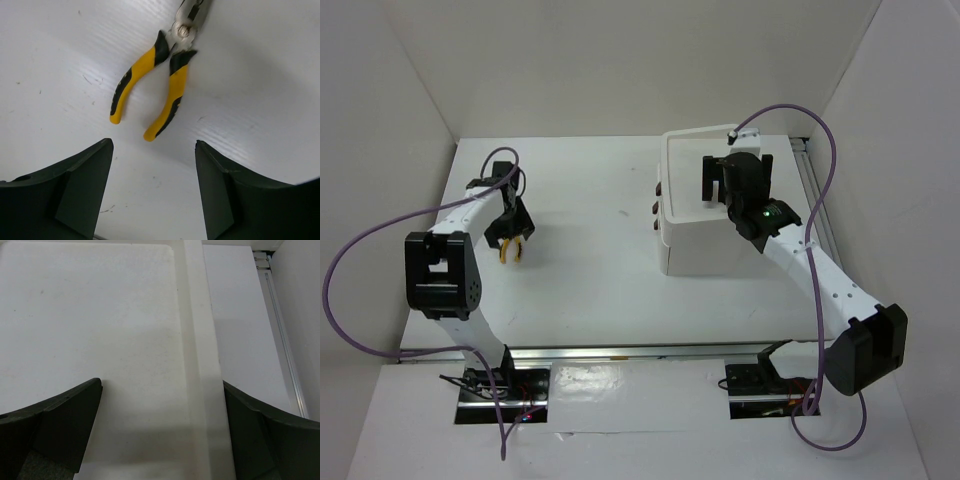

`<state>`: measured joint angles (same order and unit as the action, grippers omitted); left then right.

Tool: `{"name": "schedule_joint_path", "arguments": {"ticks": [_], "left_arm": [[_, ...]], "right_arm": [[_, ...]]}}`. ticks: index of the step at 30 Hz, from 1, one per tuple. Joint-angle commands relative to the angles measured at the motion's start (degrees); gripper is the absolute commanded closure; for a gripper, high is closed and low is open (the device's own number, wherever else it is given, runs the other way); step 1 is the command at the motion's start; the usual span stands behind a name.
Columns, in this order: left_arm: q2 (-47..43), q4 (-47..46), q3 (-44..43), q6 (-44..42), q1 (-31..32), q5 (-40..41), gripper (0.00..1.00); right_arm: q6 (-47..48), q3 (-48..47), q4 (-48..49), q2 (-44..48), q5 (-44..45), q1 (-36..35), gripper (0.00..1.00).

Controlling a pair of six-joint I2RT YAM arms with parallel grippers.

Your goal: Sort the tools into containers

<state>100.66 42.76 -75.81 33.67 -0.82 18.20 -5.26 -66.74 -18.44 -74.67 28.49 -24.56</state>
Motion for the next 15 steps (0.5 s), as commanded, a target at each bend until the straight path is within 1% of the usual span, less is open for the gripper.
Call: {"name": "schedule_joint_path", "arguments": {"ticks": [1,5,9,12,15], "left_arm": [[-1.17,-0.3,3.47,-3.7,-0.32,-0.27,0.23],[1.46,-2.24,5.32,-3.7,-0.32,-0.97,0.23],[4.45,-2.95,5.32,-3.7,-1.99,-2.29,0.24],[7.09,-2.95,3.66,-4.23,-2.6,-2.29,0.24],[9.46,-2.95,2.34,-4.23,-3.14,-3.17,0.27]], "right_arm": [[-2.3,3.63,-8.9,-3.64,-13.55,-3.92,0.0],[-1.77,3.63,-8.9,-3.64,-13.55,-3.92,0.0],[-1.77,3.63,-8.9,-2.41,-13.55,-3.92,0.0],[-1.77,3.63,-9.51,-1.71,-13.02,-3.92,0.0],[-1.77,3.63,-9.51,-0.3,-12.49,-3.92,0.0]]}}
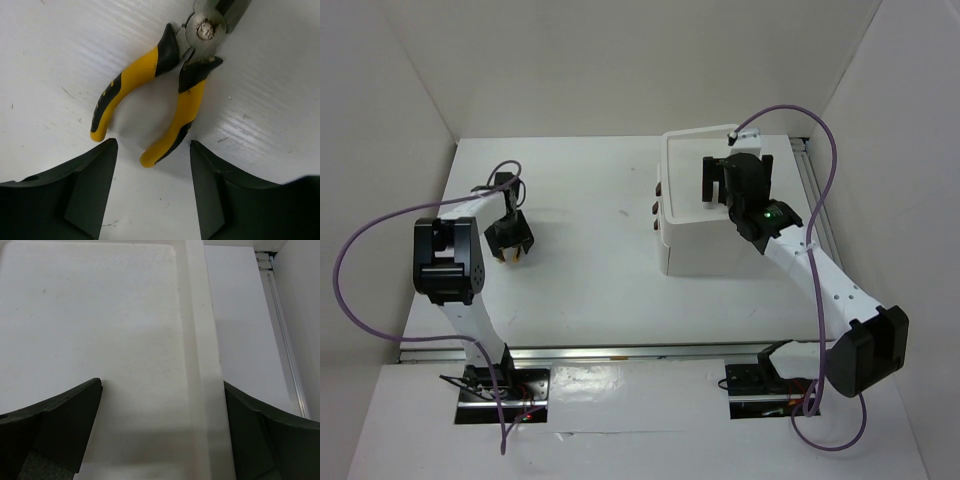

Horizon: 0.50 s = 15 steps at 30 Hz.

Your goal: Sort the tools into containers

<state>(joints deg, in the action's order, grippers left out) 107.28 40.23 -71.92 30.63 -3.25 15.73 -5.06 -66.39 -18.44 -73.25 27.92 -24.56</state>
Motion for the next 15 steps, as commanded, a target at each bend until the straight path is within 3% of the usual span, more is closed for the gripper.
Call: {"name": "schedule_joint_path", "arguments": {"ticks": [1,5,8,9,11,15], "left_arm": [[3.36,-0.41,-2.08,-1.71,-0.71,-1.39,0.29],[6.18,-0.41,-3.31,-1.72,-0.71,-2.89,0.43],[7.58,0.29,-3.31,-2.24,-0.71,-3.51,0.71],[7.59,0.29,-3.31,-2.24,-0.71,-4.38,0.85],[7.59,0.29,-3.31,-2.24,-0.71,-4.39,1.0],[2.6,0.99,-4.45,-2.24,0.43,-3.95,1.0]], "right_arm": [[-1.97,3.28,-9.51,-1.72,-11.93,-3.92,0.0],[-1.97,2.14,-10.57,-1.19,-10.61,-3.92,0.0],[-1.97,2.14,-11.09,-0.66,-9.99,-3.92,0.0],[-2.49,2.14,-11.09,-0.05,-9.99,-3.92,0.0],[-2.5,1.53,-11.09,0.65,-9.38,-3.92,0.0],[-3.64,1.53,-9.35,3.72,-8.67,-3.92,0.0]]}}
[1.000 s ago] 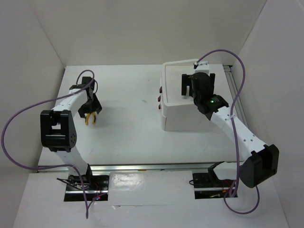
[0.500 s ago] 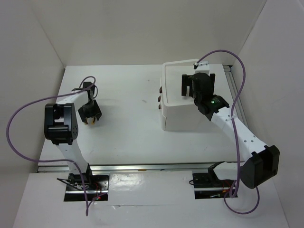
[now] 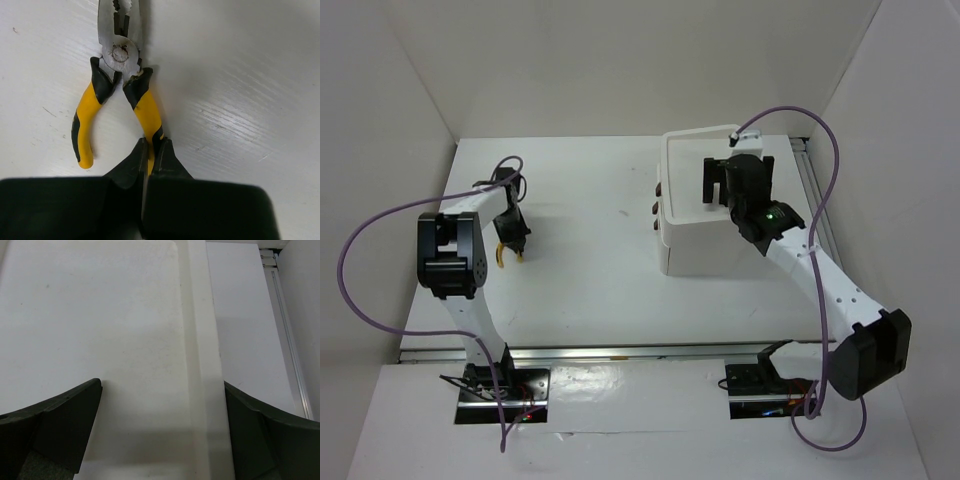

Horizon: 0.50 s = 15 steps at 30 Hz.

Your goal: Sort the tools into containers

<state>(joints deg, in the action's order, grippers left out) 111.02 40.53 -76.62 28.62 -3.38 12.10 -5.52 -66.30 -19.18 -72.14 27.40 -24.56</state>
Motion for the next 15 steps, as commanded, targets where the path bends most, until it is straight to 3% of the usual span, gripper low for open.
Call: {"name": "schedule_joint_path", "arguments": {"ticks": [1,7,15], "left_arm": [[-3.51,0.69,-0.89,0.46,1.09,-0.32,1.0],[-22.22,0.68,-12.63,-0.58,11.18,-1.28,1.0],[-25.6,-1.85,-30.95,1.96,28.41,-12.44,1.0]], "right_arm": [[-3.18,1.44,-7.81,4.71,-8.15,-3.92,0.0],[-1.42,1.89,0.18,11.66,-7.55,-3.92,0.0],[-1.42,0.03,6.87,20.8,1.94,-3.92,0.0]]}}
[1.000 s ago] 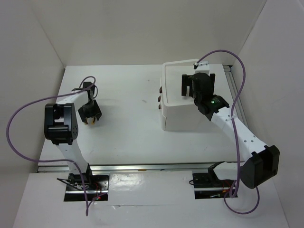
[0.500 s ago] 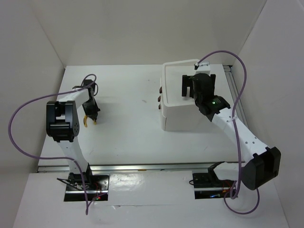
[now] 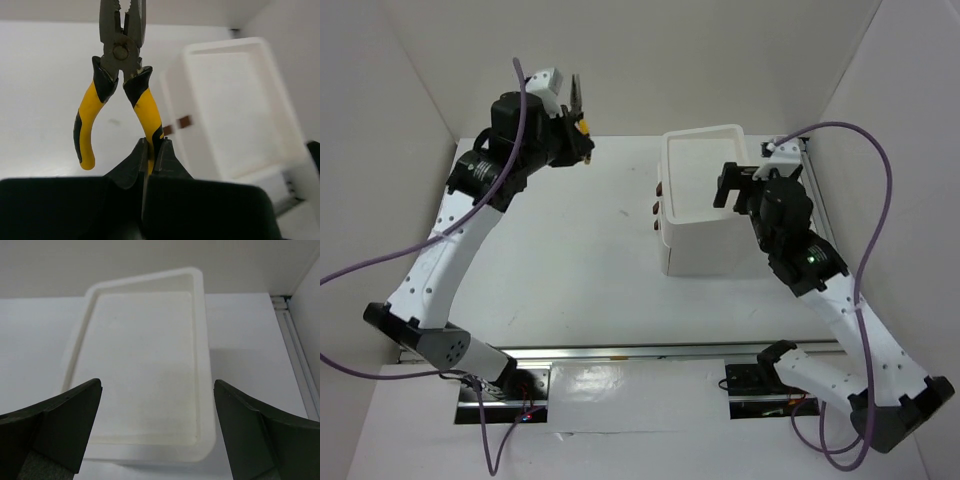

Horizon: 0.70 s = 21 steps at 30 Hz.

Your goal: Sort the tools into containers

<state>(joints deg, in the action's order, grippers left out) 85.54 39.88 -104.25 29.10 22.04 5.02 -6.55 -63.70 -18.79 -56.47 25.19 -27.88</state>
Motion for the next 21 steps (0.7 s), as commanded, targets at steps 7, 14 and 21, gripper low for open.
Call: {"name": "schedule_joint_path", "arguments": {"ticks": [7,14,21], "left_arm": [[9.18,-8.75,-9.92,4.55,12.84,-12.66,1.0],[19.48,-17.98,-13.87,5.35,19.09,-16.96,1.0],[29.33,-18.35,-21.52,7.72,20.5,-17.67,0.96]], "right_arm": [[-2.33,-6.35,3.06,10.68,18.84,-0.6,0.0],[-1.8,-10.3,-3.53,10.6,18.05,-0.6,0.0],[-1.8,-11.18,-6.87,9.97,13.94,-0.6,0.0]]}}
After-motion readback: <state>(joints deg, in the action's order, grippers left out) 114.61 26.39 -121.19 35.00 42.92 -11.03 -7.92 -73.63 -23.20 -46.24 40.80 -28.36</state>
